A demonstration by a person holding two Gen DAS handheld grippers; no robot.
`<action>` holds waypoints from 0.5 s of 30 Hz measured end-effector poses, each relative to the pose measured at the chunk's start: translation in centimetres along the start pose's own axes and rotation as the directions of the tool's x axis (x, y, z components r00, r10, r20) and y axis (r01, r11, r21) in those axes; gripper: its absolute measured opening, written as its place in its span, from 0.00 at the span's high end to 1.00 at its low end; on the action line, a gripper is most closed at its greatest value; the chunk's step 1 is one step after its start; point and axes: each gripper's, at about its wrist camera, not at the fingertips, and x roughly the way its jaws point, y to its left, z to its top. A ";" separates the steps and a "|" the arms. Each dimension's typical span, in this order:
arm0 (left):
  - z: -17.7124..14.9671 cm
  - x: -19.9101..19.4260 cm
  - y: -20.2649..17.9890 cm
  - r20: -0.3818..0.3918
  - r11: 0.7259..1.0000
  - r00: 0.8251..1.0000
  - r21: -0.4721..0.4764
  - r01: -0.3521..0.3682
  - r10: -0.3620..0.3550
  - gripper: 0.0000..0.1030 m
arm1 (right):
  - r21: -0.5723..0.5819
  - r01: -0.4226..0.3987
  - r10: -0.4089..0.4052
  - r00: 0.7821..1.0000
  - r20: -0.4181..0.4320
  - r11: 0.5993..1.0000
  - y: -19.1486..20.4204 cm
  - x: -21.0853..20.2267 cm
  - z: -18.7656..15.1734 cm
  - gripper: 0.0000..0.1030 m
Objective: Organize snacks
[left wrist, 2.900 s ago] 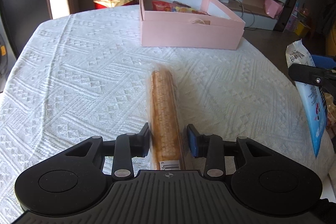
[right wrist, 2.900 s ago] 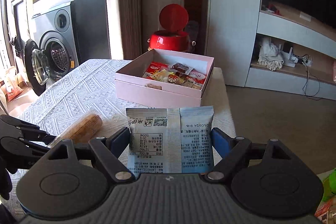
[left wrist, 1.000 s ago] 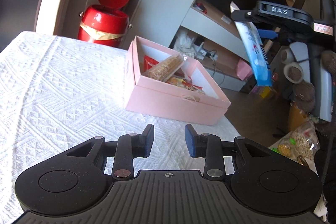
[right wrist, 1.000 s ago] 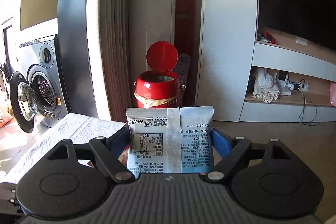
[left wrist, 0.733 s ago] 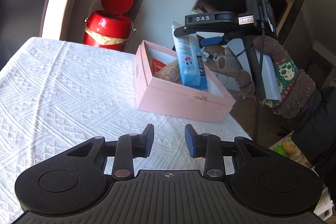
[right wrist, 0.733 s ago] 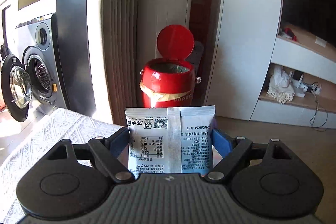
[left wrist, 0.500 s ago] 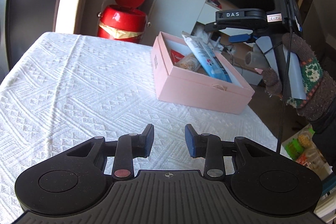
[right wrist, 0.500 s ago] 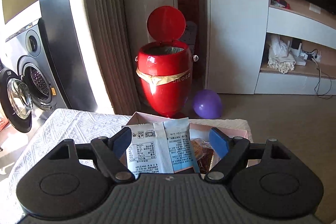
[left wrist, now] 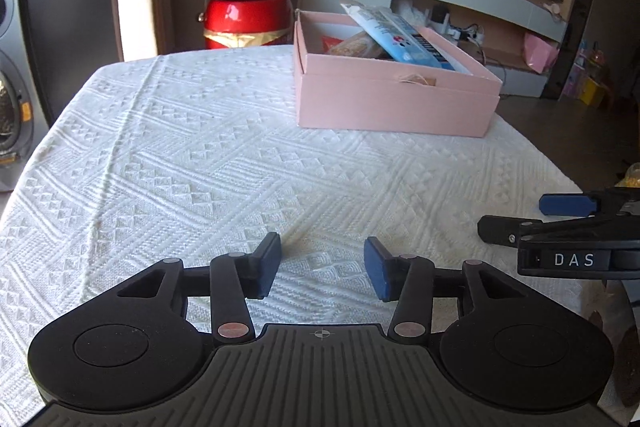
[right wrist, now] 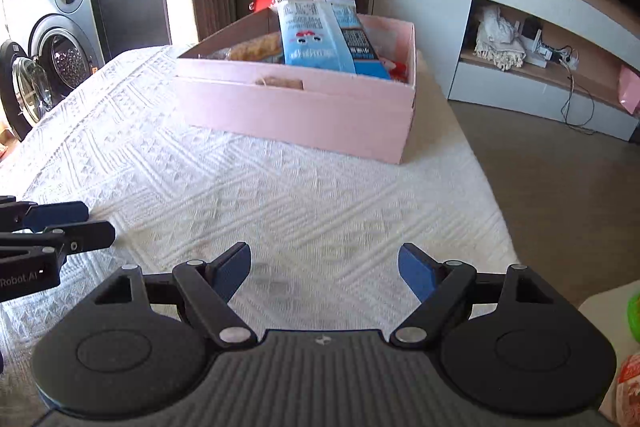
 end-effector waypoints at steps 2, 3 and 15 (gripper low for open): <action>-0.2 0.2 -1.1 0.007 0.999 1.000 0.023 -0.026 0.026 0.36 | 0.049 0.024 -0.026 0.998 0.053 0.999 -0.2 -0.4 -1.2 0.20; -0.5 0.1 -1.6 0.014 0.999 0.999 0.030 -0.039 0.039 0.32 | 0.053 0.035 -0.038 0.997 0.065 0.998 -0.2 -0.5 -1.5 0.19; -1.4 0.0 -2.8 0.078 0.995 0.992 0.023 -0.098 0.096 0.26 | 0.077 0.045 -0.055 0.988 0.142 0.996 -0.5 -1.2 -3.3 0.13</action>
